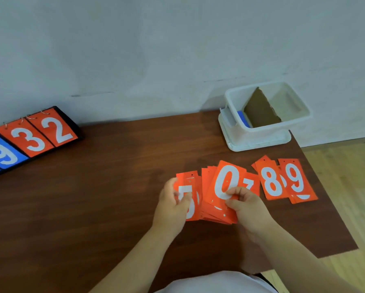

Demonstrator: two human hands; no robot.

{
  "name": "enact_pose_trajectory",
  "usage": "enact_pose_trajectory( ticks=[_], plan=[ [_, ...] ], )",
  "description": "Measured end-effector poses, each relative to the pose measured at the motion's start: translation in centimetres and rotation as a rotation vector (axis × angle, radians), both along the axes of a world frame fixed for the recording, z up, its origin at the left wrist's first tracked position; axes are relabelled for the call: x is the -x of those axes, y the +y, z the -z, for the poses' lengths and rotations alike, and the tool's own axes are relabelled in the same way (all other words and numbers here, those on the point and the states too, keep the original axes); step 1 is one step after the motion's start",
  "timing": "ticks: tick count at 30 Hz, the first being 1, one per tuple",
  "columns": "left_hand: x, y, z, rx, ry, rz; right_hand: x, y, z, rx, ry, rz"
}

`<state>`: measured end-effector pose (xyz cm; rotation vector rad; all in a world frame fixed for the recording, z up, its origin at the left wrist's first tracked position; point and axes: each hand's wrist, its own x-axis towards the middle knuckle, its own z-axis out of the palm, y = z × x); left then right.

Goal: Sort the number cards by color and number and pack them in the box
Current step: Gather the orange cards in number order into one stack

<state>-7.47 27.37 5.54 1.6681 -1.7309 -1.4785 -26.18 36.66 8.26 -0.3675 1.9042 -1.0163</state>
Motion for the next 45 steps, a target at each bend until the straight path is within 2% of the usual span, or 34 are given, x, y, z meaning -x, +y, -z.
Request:
enact_pose_trajectory(
  ticks=[3, 7, 10, 14, 19, 23, 26, 29, 31, 34, 36, 37, 38, 40, 41, 42, 45],
  plan=[
    [2.8, -0.7, 2.0, -0.086, -0.328, -0.090, 4.1, 1.1, 0.4, -0.052, 0.121, -0.064],
    [6.7, -0.7, 3.9, -0.131, -0.646, -0.052, 9.1, 2.0, 0.7, -0.050, 0.147, -0.141],
    [8.6, 0.0, 5.2, -0.131, -0.749, -0.060, 12.6, 2.4, 1.3, -0.053, 0.173, -0.192],
    [9.6, 1.4, 5.6, -0.139, -0.696, -0.194, 16.0, 3.1, 2.1, -0.102, 0.172, -0.238],
    [9.6, 2.8, 5.3, -0.139, -0.567, -0.268, 17.4, 2.8, 2.0, -0.092, 0.143, -0.289],
    [8.9, 3.4, 4.6, -0.055, -0.521, -0.336, 16.5, 2.1, 1.6, -0.079, 0.142, -0.303],
    [7.8, 3.2, 2.9, 0.020, -0.398, -0.422, 15.2, 1.8, 1.3, -0.054, 0.129, -0.296],
    [6.9, 3.1, 0.7, 0.020, -0.251, -0.403, 13.4, 1.3, 1.0, -0.078, 0.110, -0.308],
    [6.2, 3.2, -0.6, 0.013, -0.177, -0.379, 11.9, 0.8, 0.6, -0.046, 0.005, -0.263],
    [5.4, 3.1, -2.0, 0.034, -0.061, -0.333, 9.1, -0.2, -1.1, 0.105, -0.430, -0.151],
    [5.2, 3.1, -2.6, 0.054, 0.024, -0.289, 7.8, -0.7, -2.2, 0.175, -0.593, -0.120],
    [5.1, 3.2, -3.0, 0.063, 0.050, -0.263, 7.1, -0.8, -2.4, 0.189, -0.571, -0.131],
    [4.9, 3.4, -3.6, 0.082, 0.069, -0.229, 6.5, -0.8, -2.3, 0.184, -0.457, -0.173],
    [4.8, 3.8, -4.1, 0.128, 0.116, -0.154, 5.4, -0.5, -2.2, 0.091, -0.076, -0.303],
    [4.9, 4.0, -4.2, 0.125, 0.149, -0.124, 4.8, -0.2, -1.8, 0.059, 0.030, -0.332],
    [5.0, 4.2, -4.3, 0.097, 0.179, -0.098, 4.2, 0.1, -1.6, 0.056, 0.037, -0.320],
    [5.3, 4.8, -4.1, -0.015, 0.265, -0.033, 2.9, 1.3, -0.4, 0.061, -0.120, -0.272]
  ],
)
